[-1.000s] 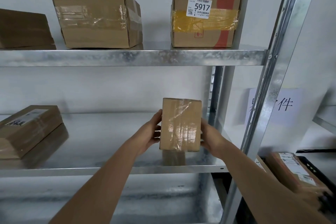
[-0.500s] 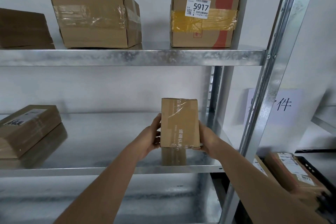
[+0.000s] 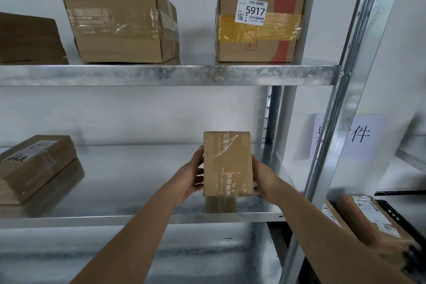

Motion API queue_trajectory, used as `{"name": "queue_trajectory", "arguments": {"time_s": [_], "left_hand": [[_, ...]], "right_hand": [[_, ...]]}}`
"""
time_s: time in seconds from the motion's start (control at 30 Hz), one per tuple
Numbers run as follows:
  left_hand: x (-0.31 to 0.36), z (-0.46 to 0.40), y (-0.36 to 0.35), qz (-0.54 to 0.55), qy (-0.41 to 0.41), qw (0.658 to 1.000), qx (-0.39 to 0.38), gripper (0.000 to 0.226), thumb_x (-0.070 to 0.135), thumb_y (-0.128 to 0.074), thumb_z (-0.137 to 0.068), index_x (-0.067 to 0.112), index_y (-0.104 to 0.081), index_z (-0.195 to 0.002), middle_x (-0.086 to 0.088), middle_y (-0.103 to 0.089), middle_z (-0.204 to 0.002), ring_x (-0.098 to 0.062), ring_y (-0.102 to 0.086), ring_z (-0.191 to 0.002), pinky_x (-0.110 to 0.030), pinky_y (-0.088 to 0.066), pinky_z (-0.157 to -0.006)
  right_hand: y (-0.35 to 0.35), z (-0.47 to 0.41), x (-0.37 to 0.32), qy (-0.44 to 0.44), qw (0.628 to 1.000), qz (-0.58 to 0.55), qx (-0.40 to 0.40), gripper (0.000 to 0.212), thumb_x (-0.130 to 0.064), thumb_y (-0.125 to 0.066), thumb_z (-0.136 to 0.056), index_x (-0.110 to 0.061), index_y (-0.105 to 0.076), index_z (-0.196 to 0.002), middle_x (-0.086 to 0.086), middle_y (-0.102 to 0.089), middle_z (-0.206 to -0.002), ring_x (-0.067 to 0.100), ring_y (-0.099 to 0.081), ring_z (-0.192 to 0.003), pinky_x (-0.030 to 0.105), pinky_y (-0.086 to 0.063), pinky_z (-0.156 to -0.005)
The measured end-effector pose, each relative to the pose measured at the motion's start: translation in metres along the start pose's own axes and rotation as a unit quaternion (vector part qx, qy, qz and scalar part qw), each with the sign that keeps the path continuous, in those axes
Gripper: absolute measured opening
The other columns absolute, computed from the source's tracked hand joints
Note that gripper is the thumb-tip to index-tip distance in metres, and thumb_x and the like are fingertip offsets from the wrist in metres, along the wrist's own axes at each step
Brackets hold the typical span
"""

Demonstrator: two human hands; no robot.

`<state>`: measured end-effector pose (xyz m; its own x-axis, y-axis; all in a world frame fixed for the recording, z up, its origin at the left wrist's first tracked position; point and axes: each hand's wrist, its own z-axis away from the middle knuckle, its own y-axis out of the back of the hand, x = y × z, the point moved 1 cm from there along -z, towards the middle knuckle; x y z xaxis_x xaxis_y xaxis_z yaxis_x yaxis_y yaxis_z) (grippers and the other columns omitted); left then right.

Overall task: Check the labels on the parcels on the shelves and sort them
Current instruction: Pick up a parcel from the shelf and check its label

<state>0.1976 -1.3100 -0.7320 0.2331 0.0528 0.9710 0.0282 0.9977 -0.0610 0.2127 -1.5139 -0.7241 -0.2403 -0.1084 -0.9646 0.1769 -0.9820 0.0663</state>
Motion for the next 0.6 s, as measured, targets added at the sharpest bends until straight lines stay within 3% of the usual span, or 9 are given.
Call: {"name": "queue_trajectory", "arguments": {"time_s": [0.1, 0.23, 0.37, 0.53, 0.6], "left_hand": [[-0.003, -0.001, 0.002, -0.026, -0.005, 1.000, 0.010, 0.064, 0.077, -0.035, -0.093, 0.026, -0.069, -0.110, 0.008, -0.073, -0.073, -0.015, -0.066, -0.084, -0.038, -0.050, -0.103], [-0.003, 0.002, 0.001, -0.035, -0.005, 0.999, -0.005, 0.069, 0.086, -0.035, -0.084, 0.042, -0.066, -0.126, 0.002, -0.076, -0.115, -0.016, -0.065, -0.115, -0.041, -0.046, -0.110], [0.001, 0.002, 0.001, -0.049, 0.005, 0.999, -0.014, 0.070, 0.088, -0.043, -0.080, 0.040, -0.068, -0.124, 0.004, -0.073, -0.121, -0.014, -0.064, -0.118, -0.040, -0.045, -0.110], [0.000, -0.007, 0.005, -0.035, 0.043, 0.998, 0.004, 0.060, 0.078, -0.055, -0.085, 0.032, -0.072, -0.120, -0.002, -0.072, -0.120, -0.018, -0.065, -0.115, -0.040, -0.052, -0.103], [0.000, -0.011, 0.004, -0.031, 0.057, 0.998, 0.016, 0.052, 0.070, -0.057, -0.090, 0.028, -0.073, -0.116, -0.003, -0.072, -0.115, -0.018, -0.065, -0.112, -0.038, -0.054, -0.095]], "right_hand": [[0.002, -0.002, 0.004, 0.014, 1.000, 0.006, 0.004, 0.040, -0.043, -0.031, -0.108, -0.027, -0.068, -0.104, 0.000, -0.071, -0.110, 0.021, -0.066, -0.101, 0.030, -0.052, -0.077], [0.000, -0.005, 0.011, 0.021, 1.000, -0.005, 0.022, 0.039, -0.036, -0.027, -0.111, -0.028, -0.064, -0.103, -0.001, -0.071, -0.104, 0.019, -0.065, -0.100, 0.031, -0.050, -0.085], [-0.005, -0.008, 0.015, 0.015, 0.999, -0.019, 0.023, 0.035, -0.039, -0.030, -0.110, -0.032, -0.062, -0.096, -0.006, -0.068, -0.096, 0.011, -0.062, -0.089, 0.034, -0.048, -0.089], [-0.010, -0.017, 0.021, -0.007, 0.999, -0.031, 0.044, 0.035, -0.035, -0.035, -0.110, -0.022, -0.067, -0.111, 0.005, -0.073, -0.101, 0.022, -0.069, -0.096, 0.031, -0.055, -0.082], [-0.013, -0.017, 0.022, -0.014, 0.998, -0.030, 0.049, 0.036, -0.034, -0.036, -0.110, -0.017, -0.067, -0.113, 0.010, -0.074, -0.100, 0.029, -0.070, -0.100, 0.035, -0.058, -0.086]]}}
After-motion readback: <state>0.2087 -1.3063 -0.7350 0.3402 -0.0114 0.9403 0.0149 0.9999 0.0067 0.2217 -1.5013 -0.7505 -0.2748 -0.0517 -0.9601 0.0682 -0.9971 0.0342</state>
